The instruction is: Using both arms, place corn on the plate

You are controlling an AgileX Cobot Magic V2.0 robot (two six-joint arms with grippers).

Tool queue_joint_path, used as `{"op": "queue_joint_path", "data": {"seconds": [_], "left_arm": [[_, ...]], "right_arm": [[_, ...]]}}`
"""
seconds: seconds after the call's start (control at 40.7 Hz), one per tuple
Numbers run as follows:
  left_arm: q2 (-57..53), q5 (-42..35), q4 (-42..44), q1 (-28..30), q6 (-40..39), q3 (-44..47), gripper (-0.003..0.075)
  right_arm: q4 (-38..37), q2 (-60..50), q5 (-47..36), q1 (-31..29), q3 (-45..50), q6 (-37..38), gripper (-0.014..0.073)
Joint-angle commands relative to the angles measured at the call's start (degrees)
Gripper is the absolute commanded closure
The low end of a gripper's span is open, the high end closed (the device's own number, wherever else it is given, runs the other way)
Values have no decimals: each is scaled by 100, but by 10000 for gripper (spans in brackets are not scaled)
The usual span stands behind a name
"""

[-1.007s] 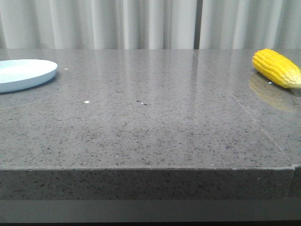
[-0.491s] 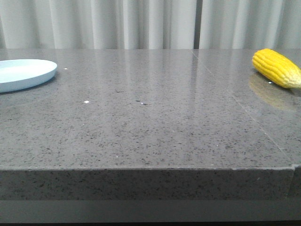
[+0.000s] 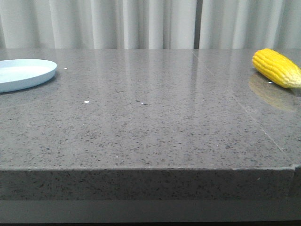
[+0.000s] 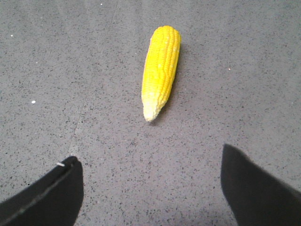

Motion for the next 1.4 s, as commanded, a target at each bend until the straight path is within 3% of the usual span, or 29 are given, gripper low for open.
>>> {"op": "queue_joint_path", "data": {"seconds": [0.0,0.123,0.442,0.712,1.007,1.375], "left_arm": [[-13,-223,-171,13,9,-376,195],[239,-223,-171,13,32,-560,209],[470,-176,-145,-33,32,-680,391],[540,-94,-120,-56,49,-680,438],[555,-50,-104,-56,49,-680,736],[523,761,-589,-64,268,-1342,741]], "right_arm": [[-15,41,-431,9,-151,-56,-29],[-15,41,-431,9,-151,-56,-29],[-15,41,-431,9,-151,-56,-29],[-15,41,-431,9,-151,-56,-29],[-15,41,-431,9,-151,-56,-29],[-15,41,-431,9,-151,-56,-29]]}}
